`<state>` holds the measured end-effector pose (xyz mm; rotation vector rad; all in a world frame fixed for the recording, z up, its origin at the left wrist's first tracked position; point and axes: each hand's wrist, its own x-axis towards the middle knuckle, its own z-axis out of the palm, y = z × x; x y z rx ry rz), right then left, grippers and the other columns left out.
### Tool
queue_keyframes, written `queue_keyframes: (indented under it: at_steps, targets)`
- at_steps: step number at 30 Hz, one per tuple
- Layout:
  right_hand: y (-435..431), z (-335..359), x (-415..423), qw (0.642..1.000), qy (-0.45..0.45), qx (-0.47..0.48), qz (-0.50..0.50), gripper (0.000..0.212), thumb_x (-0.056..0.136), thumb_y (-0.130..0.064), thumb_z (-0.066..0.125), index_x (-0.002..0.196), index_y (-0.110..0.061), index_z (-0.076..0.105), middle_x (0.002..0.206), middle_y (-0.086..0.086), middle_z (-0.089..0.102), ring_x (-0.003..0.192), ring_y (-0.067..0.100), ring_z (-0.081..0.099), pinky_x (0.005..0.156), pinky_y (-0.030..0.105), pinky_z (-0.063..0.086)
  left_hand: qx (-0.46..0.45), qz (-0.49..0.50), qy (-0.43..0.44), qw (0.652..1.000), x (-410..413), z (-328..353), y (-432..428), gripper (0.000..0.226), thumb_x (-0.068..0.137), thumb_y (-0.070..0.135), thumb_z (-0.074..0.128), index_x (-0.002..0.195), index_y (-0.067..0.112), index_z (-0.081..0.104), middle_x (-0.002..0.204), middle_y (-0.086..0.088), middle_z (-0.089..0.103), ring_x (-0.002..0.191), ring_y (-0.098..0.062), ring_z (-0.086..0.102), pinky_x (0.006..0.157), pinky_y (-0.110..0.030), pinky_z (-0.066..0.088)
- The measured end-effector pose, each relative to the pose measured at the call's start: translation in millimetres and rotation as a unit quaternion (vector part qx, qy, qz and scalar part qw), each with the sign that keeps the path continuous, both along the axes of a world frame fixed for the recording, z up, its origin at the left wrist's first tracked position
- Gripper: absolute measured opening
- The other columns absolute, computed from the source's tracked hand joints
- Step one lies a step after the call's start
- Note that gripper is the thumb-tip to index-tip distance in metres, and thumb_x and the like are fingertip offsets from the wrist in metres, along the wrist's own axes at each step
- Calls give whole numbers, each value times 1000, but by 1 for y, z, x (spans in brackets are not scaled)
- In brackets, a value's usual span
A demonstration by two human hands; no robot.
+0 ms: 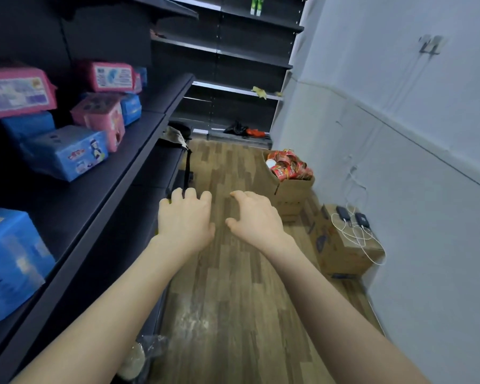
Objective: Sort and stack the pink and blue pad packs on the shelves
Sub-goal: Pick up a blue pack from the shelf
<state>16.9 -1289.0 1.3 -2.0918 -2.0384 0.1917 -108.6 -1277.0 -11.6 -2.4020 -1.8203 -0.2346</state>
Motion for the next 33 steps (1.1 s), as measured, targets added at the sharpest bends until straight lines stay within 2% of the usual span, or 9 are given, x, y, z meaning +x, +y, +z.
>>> queue_keyframes:
  at_steps: [6, 12, 16, 20, 24, 33]
  targets:
    - [51, -11, 9, 999, 13, -12, 33, 50, 87, -25, 54, 134, -18, 40, 131, 5, 48, 124, 30, 39, 96, 43, 40, 2, 6, 17, 1000, 8, -8, 39, 53, 90, 42, 47, 135, 18, 32, 136, -7, 40, 128, -28, 34, 95, -37, 36]
    - [124, -10, 15, 995, 19, -4, 100, 50, 87, -26, 53, 135, -19, 39, 130, 4, 48, 122, 29, 41, 93, 40, 42, 0, 50, 17, 999, 18, -8, 95, 55, 89, 42, 47, 137, 19, 33, 135, -4, 42, 126, -26, 38, 94, -36, 38]
    - [171, -3, 21, 988, 41, 1, 151, 51, 86, -24, 53, 134, -19, 41, 131, 4, 48, 123, 30, 41, 94, 41, 43, 6, 70, 16, 997, 27, 1, 129, 50, 88, 38, 46, 133, 19, 36, 129, -4, 45, 119, -26, 44, 88, -35, 41]
    - [208, -1, 22, 978, 50, 6, 201, 51, 85, -26, 54, 135, -20, 41, 132, 4, 49, 124, 30, 42, 95, 43, 43, 15, 107, 11, 994, 32, 7, 155, 51, 89, 37, 44, 137, 20, 34, 130, -3, 45, 120, -25, 45, 89, -36, 42]
    - [231, -2, 15, 966, 52, -1, 252, 54, 86, -25, 54, 137, -20, 39, 136, 4, 46, 127, 30, 38, 97, 45, 41, 9, 146, 12, 989, 30, 8, 167, 52, 89, 37, 44, 136, 19, 34, 131, -3, 45, 121, -25, 44, 90, -36, 41]
    - [252, -10, -30, 928, 51, 7, 368, 52, 84, -28, 57, 133, -18, 44, 128, 3, 52, 124, 28, 41, 95, 45, 43, -15, 255, 4, 967, -4, 9, 164, 51, 89, 37, 46, 135, 19, 35, 133, -4, 45, 121, -25, 44, 91, -37, 41]
